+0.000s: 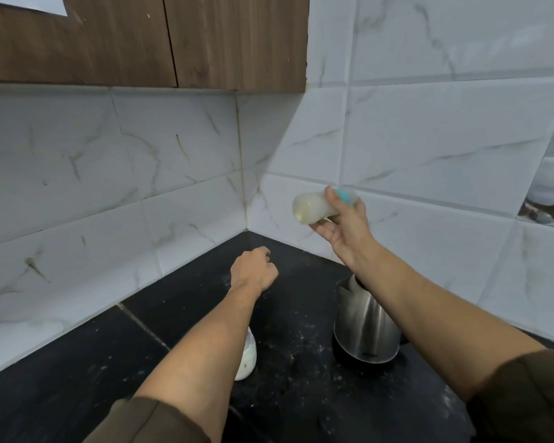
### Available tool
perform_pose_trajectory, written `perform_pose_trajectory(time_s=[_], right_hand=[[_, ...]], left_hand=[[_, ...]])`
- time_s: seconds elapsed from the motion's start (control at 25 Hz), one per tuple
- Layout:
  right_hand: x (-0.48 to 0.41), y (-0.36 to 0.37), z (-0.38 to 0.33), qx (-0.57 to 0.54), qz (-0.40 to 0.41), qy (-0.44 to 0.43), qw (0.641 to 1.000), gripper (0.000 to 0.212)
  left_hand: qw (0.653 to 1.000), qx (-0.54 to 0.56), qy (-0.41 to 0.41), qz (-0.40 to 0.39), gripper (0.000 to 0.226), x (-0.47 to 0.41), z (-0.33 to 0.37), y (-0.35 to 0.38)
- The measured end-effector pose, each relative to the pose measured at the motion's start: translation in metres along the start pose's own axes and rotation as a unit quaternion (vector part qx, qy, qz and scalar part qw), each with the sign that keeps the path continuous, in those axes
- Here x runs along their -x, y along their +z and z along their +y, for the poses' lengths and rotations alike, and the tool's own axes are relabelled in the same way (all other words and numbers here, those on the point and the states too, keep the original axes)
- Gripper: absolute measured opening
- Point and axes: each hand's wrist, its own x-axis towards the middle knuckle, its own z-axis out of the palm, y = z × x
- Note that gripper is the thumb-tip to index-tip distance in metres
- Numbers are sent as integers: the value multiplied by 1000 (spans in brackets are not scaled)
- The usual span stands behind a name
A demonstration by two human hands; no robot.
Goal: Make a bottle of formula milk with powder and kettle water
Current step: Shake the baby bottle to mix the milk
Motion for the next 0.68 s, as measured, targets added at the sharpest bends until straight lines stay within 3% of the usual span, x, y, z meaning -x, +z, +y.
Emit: perform_pose_trajectory(time_s=[0.08, 0.2, 0.24, 0.44, 0.52, 0.64, 0.68], right_hand=[[1, 0, 0, 16, -22, 28, 999, 69], [8, -2, 6, 174, -171, 91, 965, 80], [9, -4, 7, 187, -187, 92, 960, 84], [1, -3, 8, 12, -3, 43, 999, 71], [7, -8, 13, 50, -42, 89, 994, 70], [24, -23, 30, 175, -171, 169, 955, 80], [29, -28, 38, 177, -163, 174, 955, 80]], left_hand=[[1000, -8, 6, -3, 44, -2, 2, 1], [1000, -28, 13, -2, 30, -5, 6, 2], [999, -32, 14, 1, 28, -6, 7, 1], [999, -26, 20, -1, 46, -8, 3, 4], [999, -29, 22, -2, 44, -9, 1, 6], [999, -44, 19, -12, 37, -7, -2, 11], [999, -43, 14, -18, 38, -5, -4, 13]])
